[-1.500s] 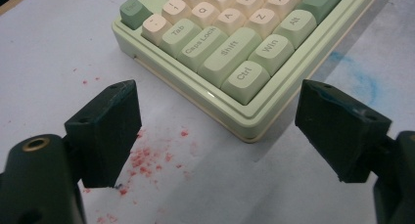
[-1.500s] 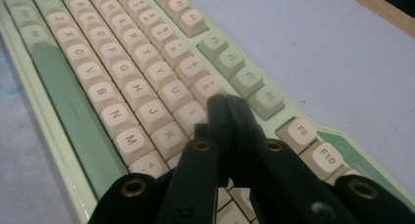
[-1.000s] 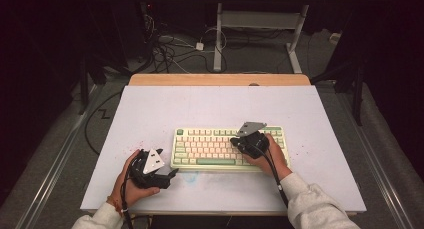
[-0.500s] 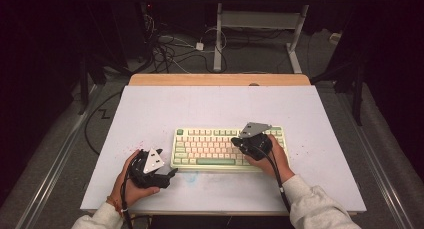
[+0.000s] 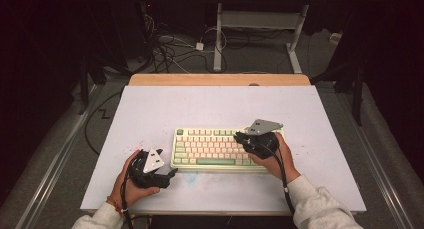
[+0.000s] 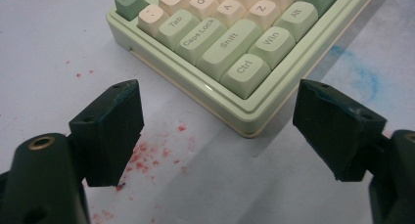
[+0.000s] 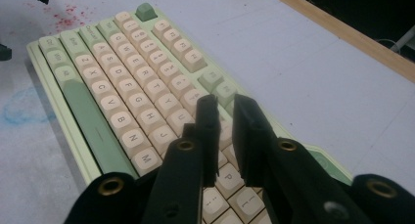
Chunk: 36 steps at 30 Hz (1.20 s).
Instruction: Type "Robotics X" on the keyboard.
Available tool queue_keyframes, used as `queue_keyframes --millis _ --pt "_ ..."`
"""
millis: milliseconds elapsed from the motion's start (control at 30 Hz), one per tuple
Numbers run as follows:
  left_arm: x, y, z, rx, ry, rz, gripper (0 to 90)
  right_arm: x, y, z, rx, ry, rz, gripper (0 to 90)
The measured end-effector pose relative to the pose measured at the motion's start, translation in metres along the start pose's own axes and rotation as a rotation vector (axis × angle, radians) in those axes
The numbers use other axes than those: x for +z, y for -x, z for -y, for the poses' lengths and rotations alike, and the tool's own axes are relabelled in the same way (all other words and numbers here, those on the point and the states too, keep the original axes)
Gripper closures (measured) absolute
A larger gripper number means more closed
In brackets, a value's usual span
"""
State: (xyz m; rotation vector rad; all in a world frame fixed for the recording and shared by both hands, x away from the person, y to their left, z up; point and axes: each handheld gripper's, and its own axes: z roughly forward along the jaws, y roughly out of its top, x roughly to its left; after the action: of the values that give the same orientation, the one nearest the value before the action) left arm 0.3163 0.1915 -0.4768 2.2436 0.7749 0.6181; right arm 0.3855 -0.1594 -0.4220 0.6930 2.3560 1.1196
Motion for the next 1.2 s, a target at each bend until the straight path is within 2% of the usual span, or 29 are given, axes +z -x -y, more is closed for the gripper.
queue_keyframes --millis 33,100,367,467,567,733,1000,1133,1200 --pt "0.0 0.0 0.0 -0.001 0.0 0.0 17.8 -0.002 -0.001 -0.001 0.002 0.013 0.016 70.2" --pt "0.0 0.001 0.0 -0.011 -0.006 0.007 17.9 -0.003 -0.001 -0.001 0.002 0.012 0.02 67.1" --pt "0.001 0.0 -0.001 -0.025 -0.003 0.009 17.9 -0.01 -0.002 -0.002 0.014 0.069 0.054 38.0" --pt "0.0 0.0 -0.001 -0.03 0.0 0.008 17.9 -0.012 -0.003 -0.002 0.022 0.072 0.103 30.5" --pt "0.0 0.0 -0.002 -0.028 0.0 0.01 18.0 -0.016 -0.003 0.0 0.025 0.08 0.103 27.4" --pt "-0.003 -0.001 -0.003 -0.039 0.008 0.005 18.7 -0.025 -0.002 0.002 0.036 0.103 0.138 26.7" --pt "-0.009 -0.002 -0.004 -0.052 0.016 -0.008 21.1 -0.043 -0.002 0.012 0.022 0.12 0.17 25.5" --pt "-0.011 -0.002 -0.005 -0.055 0.028 0.001 22.5 -0.049 -0.003 0.019 0.012 0.12 0.195 26.8" --pt "-0.012 -0.002 -0.006 -0.06 0.036 0.01 26.7 -0.055 -0.004 0.024 0.022 0.121 0.21 26.9"
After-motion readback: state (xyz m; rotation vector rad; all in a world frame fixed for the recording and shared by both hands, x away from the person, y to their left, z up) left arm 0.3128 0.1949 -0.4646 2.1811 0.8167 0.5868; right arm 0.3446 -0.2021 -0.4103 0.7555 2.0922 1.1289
